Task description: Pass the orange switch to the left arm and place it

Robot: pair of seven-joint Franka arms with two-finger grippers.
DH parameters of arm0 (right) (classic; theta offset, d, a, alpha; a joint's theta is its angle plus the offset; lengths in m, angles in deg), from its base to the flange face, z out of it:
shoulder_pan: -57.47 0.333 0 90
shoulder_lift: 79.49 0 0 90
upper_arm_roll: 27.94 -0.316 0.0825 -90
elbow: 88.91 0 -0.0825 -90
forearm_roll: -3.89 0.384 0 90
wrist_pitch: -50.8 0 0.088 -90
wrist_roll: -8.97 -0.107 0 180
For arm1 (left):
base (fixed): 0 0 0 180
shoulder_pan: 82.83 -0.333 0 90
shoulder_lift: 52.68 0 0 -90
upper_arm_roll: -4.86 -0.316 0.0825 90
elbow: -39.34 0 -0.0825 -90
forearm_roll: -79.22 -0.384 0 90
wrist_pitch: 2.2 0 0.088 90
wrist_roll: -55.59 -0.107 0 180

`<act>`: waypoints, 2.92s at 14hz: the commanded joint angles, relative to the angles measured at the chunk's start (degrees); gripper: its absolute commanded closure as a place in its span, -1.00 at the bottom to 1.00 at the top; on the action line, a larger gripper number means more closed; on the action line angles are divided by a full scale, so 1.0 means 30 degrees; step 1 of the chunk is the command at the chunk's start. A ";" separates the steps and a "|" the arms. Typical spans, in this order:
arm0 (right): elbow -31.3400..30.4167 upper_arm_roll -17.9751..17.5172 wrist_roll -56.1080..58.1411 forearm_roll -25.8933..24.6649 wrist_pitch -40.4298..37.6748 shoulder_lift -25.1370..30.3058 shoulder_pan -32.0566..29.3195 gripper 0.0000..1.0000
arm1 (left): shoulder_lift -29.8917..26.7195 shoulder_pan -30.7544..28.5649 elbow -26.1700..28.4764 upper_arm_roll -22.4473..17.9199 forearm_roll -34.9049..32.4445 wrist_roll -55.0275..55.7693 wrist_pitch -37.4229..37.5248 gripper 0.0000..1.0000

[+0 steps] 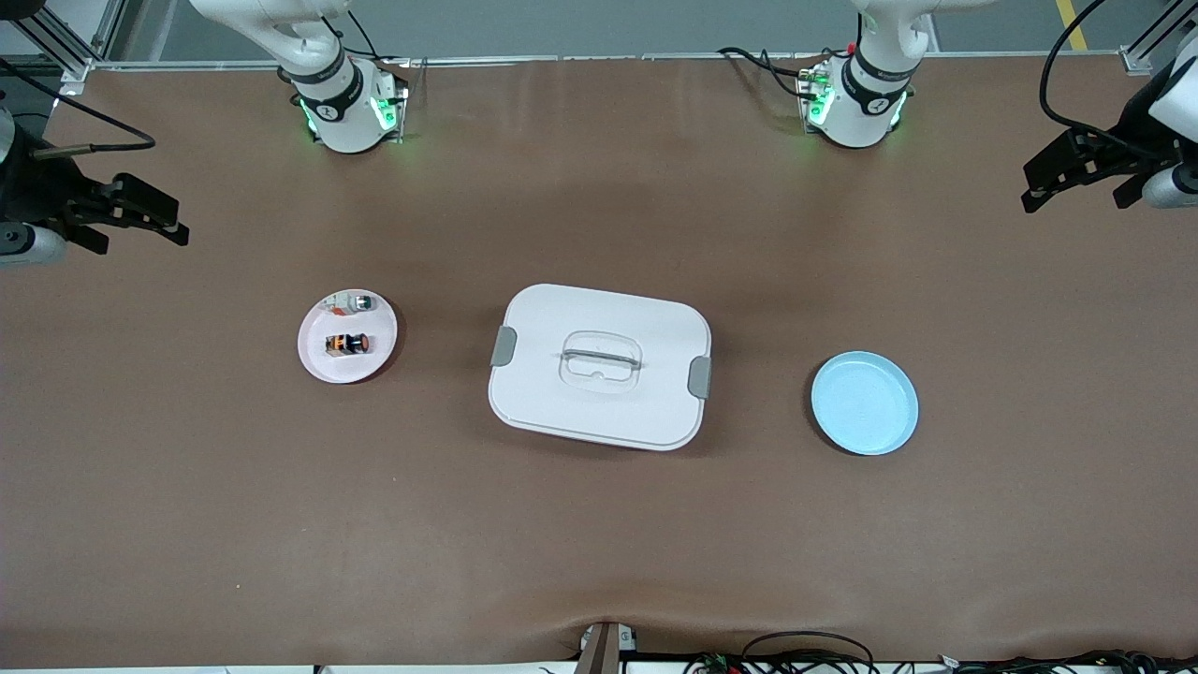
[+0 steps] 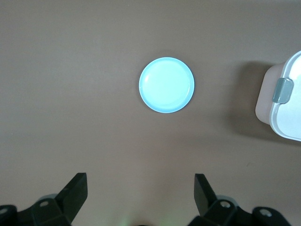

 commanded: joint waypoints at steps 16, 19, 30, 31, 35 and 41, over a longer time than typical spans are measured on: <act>-0.0498 -0.0123 -0.1262 -0.0799 0.0436 0.0539 0.0047 -1.00 | -0.0141 -0.0053 -0.0026 0.0082 -0.0323 -0.0419 0.0313 -1.00; -0.0498 -0.0123 -0.0824 -0.0948 0.0494 0.0539 0.0164 -1.00 | -0.0141 -0.0112 0.0004 0.0053 -0.0323 -0.0419 0.0313 -1.00; -0.0498 -0.0094 -0.0792 -0.0860 0.0377 0.0539 0.0106 -1.00 | -0.0170 -0.0053 0.0004 0.0053 -0.0323 -0.0419 0.0313 -1.00; -0.0498 -0.0094 -0.0792 -0.0860 0.0348 0.0539 0.0106 -1.00 | -0.0171 -0.0053 0.0004 0.0053 -0.0323 -0.0448 0.0313 -1.00; -0.0469 -0.0094 -0.0821 -0.0773 0.0348 0.0510 0.0106 -1.00 | -0.0171 -0.0053 0.0004 0.0053 -0.0323 -0.0448 0.0313 -1.00; -0.0263 -0.0035 -0.0911 -0.0949 -0.0644 -0.0132 0.0106 -1.00 | -0.0171 -0.0053 -0.0055 0.0082 -0.0265 -0.0419 0.0313 -1.00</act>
